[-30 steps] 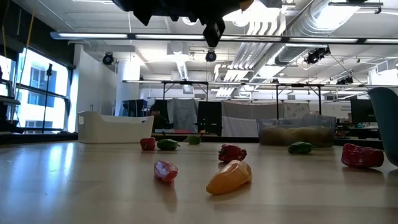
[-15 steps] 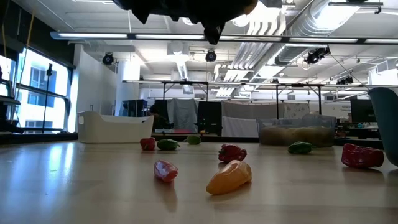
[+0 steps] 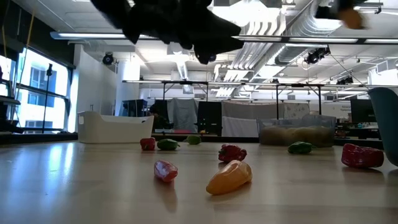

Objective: Sort produce into baskets
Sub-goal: Put the yellow chili pepper into the blue bin

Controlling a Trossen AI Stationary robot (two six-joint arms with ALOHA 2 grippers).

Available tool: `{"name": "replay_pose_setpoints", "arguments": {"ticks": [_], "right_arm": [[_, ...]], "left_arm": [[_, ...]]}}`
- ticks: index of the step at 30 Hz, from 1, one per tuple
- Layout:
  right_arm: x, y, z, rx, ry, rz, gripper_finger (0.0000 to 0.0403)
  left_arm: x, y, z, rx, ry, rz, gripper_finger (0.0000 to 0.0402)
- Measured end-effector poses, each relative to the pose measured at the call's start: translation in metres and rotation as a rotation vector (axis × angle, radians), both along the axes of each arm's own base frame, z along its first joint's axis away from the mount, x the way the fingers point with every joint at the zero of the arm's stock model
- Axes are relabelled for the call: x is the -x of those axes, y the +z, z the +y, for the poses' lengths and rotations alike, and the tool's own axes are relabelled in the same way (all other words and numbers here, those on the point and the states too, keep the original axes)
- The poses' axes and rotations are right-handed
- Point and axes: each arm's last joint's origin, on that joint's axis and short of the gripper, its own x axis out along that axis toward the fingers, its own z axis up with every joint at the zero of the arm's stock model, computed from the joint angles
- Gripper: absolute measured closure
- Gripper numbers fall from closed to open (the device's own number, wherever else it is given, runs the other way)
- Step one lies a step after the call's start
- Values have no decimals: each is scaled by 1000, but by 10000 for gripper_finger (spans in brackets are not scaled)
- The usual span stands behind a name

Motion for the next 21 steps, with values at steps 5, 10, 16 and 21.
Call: {"name": "replay_pose_setpoints", "arguments": {"ticks": [5, 10, 16, 21], "right_arm": [[21, -41, 19, -86, -110, 207, 403], [33, -75, 28, -127, -182, 289, 403], [44, -102, 28, -125, -236, 341, 398], [50, -104, 27, -101, -241, 390, 370]], "left_arm": [[10, -13, 2, 76, 27, -63, 222], [24, -29, -1, 121, 33, -82, 222], [45, -49, -7, 134, 84, -113, 222], [59, -60, -12, 128, 124, -142, 222]]}}
